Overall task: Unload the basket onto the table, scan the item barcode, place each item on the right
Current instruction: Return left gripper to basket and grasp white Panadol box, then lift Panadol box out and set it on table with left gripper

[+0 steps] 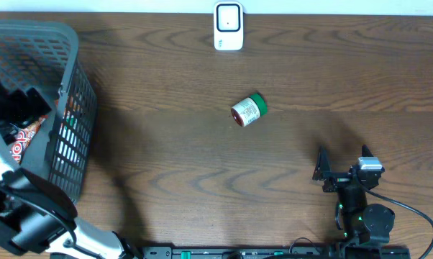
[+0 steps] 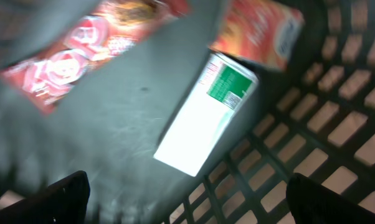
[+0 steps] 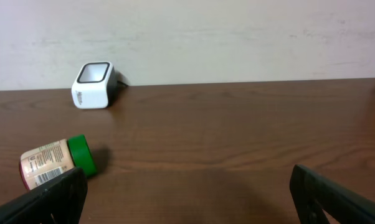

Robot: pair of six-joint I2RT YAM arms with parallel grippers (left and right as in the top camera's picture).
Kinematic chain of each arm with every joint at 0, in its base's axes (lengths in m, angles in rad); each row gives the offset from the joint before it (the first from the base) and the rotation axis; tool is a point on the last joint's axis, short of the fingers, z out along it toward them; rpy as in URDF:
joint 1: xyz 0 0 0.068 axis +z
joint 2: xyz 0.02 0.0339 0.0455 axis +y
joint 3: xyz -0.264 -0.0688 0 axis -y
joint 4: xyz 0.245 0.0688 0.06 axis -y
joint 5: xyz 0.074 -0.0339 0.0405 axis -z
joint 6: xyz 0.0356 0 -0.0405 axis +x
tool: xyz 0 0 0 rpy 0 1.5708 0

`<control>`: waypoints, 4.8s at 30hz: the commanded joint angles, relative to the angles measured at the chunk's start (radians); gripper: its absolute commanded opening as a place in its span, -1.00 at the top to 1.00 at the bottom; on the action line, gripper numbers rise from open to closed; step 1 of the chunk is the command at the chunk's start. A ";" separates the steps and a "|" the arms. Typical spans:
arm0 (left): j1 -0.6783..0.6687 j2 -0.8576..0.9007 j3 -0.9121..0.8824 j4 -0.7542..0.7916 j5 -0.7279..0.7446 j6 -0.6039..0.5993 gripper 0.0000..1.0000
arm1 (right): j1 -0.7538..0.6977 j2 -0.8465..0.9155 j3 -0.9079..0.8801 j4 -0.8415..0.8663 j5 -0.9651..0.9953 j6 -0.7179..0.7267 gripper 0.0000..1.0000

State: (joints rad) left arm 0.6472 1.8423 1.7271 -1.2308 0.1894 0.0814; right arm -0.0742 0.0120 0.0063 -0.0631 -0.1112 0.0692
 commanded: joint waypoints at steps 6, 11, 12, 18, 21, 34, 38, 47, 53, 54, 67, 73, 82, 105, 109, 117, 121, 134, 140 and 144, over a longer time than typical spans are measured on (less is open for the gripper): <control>0.001 0.151 -0.027 -0.024 0.117 0.299 -0.96 | 0.005 -0.005 -0.001 -0.004 0.002 0.012 -0.99; 0.001 0.218 -0.029 -0.045 0.108 0.369 -0.96 | 0.005 -0.005 -0.001 -0.004 0.002 0.012 -0.99; 0.001 0.227 -0.029 -0.045 0.104 0.372 -0.96 | 0.005 -0.005 -0.001 -0.004 0.002 0.012 -0.98; -0.037 0.253 -0.062 0.022 -0.039 0.379 -0.96 | 0.005 -0.005 -0.001 -0.004 0.002 0.012 -0.98; -0.060 0.253 -0.096 0.066 -0.079 0.379 -0.96 | 0.005 -0.005 -0.001 -0.004 0.002 0.012 -0.99; -0.107 0.253 -0.269 0.257 -0.090 0.359 -0.96 | 0.005 -0.005 -0.001 -0.004 0.002 0.012 -0.98; -0.098 0.253 -0.288 0.281 -0.090 0.359 -0.82 | 0.005 -0.005 -0.001 -0.004 0.002 0.012 -0.98; -0.076 0.253 -0.294 0.303 -0.089 0.327 0.05 | 0.005 -0.005 -0.001 -0.004 0.002 0.012 -0.99; -0.076 0.231 -0.250 0.282 -0.090 0.256 0.09 | 0.005 -0.005 -0.001 -0.004 0.002 0.012 -0.98; -0.076 0.219 -0.244 0.276 -0.090 0.253 0.12 | 0.005 -0.005 -0.001 -0.004 0.002 0.012 -0.99; -0.076 -0.129 -0.190 0.295 -0.089 0.204 0.16 | 0.005 -0.005 -0.001 -0.004 0.002 0.012 -0.99; -0.077 -0.420 -0.190 0.333 0.218 0.141 0.16 | 0.005 -0.005 -0.001 -0.004 0.002 0.012 -0.99; -0.285 -0.723 -0.190 0.373 0.718 0.141 0.15 | 0.005 -0.005 -0.001 -0.004 0.002 0.012 -0.99; -0.945 -0.070 -0.283 0.329 0.266 0.145 0.14 | 0.005 -0.005 -0.001 -0.004 0.002 0.012 -0.98; -0.966 0.051 -0.283 0.268 0.147 0.161 0.14 | 0.005 -0.005 -0.001 -0.004 0.002 0.012 -0.99; -0.980 0.120 -0.283 0.212 -0.025 0.286 0.13 | 0.005 -0.005 -0.001 -0.004 0.002 0.012 -0.98; -0.981 0.120 -0.283 0.218 -0.026 0.323 -0.07 | 0.005 -0.005 -0.001 -0.004 0.002 0.012 -0.99; -0.977 -0.072 0.050 0.026 0.008 0.235 -0.94 | 0.005 -0.005 -0.001 -0.004 0.002 0.012 -0.99; -0.909 -0.309 0.378 0.037 -0.111 0.142 -0.96 | 0.005 -0.005 -0.001 -0.004 0.002 0.013 -0.99; -0.727 -0.418 0.435 0.067 -0.290 0.008 -0.96 | 0.005 -0.005 -0.001 -0.004 0.002 0.012 -0.99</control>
State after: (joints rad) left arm -0.2108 1.4689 2.1494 -1.1496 0.0792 0.2314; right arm -0.0742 0.0120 0.0063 -0.0631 -0.1112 0.0689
